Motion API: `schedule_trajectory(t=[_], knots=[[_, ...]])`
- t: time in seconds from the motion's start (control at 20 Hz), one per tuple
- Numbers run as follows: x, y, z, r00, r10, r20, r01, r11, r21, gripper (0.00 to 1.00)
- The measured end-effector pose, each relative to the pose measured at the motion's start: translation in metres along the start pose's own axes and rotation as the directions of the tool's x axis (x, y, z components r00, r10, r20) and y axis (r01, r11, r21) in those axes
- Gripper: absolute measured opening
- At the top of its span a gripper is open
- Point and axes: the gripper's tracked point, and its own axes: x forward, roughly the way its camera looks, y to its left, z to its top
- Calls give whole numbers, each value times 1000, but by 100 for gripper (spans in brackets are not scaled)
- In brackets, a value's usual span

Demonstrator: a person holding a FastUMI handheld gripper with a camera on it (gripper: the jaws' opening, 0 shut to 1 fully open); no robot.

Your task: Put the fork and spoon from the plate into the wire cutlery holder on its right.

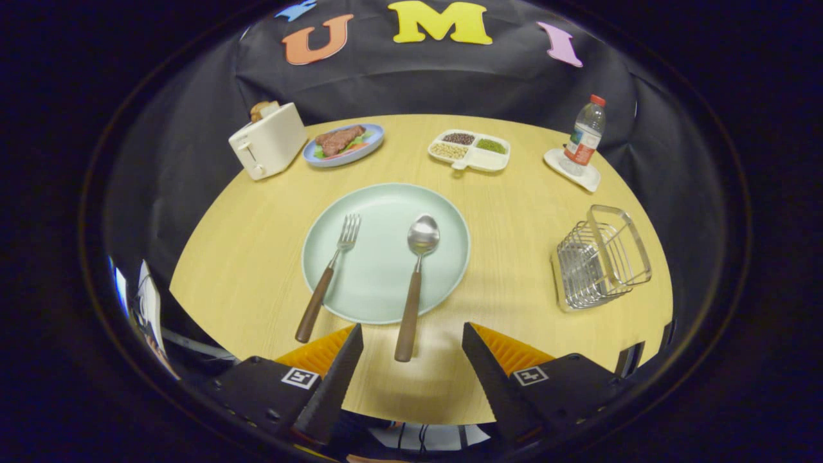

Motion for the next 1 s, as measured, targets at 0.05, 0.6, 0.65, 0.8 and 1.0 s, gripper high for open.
schedule_trajectory(t=[0.05, 0.6, 0.65, 0.8, 1.0], knots=[[3, 2, -2, 1000, 2, -13, -2, 1000, -7, 93], [39, 11, -11, 988, -16, -153, 14, 1000, -19, 59], [40, 14, -11, 988, -21, -155, 18, 1000, -21, 52], [38, 15, -9, 988, -32, -150, 30, 999, -21, 18], [30, 19, -12, 992, -12, -129, 10, 1000, -16, 3]])
